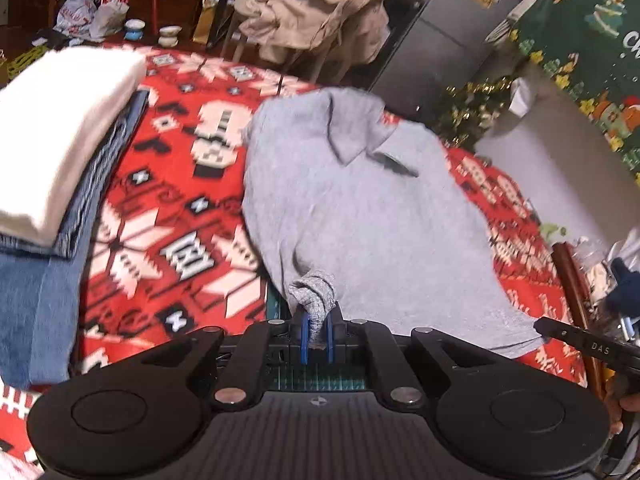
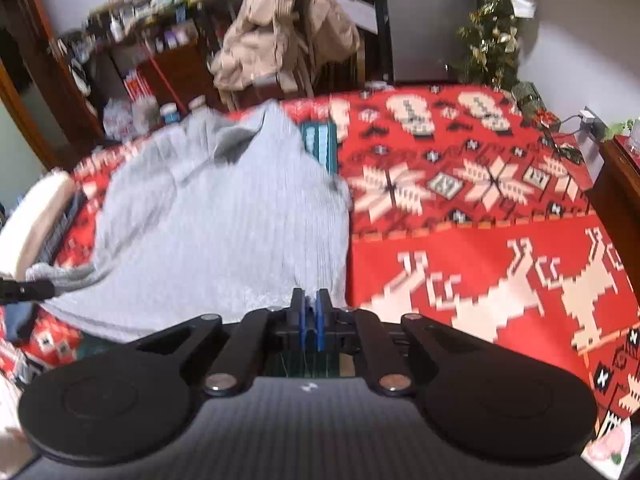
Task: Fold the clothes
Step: 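Raise the shirt with both grippers to shake it out, then lay it flat, then open both grippers to release the shirt hem onto the mat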
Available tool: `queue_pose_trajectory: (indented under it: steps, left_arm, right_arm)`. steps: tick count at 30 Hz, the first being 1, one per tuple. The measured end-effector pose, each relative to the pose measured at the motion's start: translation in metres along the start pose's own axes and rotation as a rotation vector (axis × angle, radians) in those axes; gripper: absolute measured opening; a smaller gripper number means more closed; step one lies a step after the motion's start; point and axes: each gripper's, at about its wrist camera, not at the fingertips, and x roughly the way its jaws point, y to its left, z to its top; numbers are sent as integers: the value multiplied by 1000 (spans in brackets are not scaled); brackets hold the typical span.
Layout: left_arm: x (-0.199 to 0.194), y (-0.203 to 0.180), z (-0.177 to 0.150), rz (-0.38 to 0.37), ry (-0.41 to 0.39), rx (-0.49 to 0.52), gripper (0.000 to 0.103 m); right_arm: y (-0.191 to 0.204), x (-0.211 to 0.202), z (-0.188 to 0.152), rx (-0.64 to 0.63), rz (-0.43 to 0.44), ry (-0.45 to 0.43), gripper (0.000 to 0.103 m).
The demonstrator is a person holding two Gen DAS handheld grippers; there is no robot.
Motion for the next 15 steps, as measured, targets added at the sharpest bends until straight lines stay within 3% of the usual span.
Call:
queue_pose_trajectory:
  steps: [10,15]
  left_arm:
    - [29,4,-25,50,110,51,9]
    - [28,7,-34,51,129,52,9]
  right_arm:
    - [1,16,-21,-36,-33,110,6]
    - [4,24,-32,-51,-28,167,6]
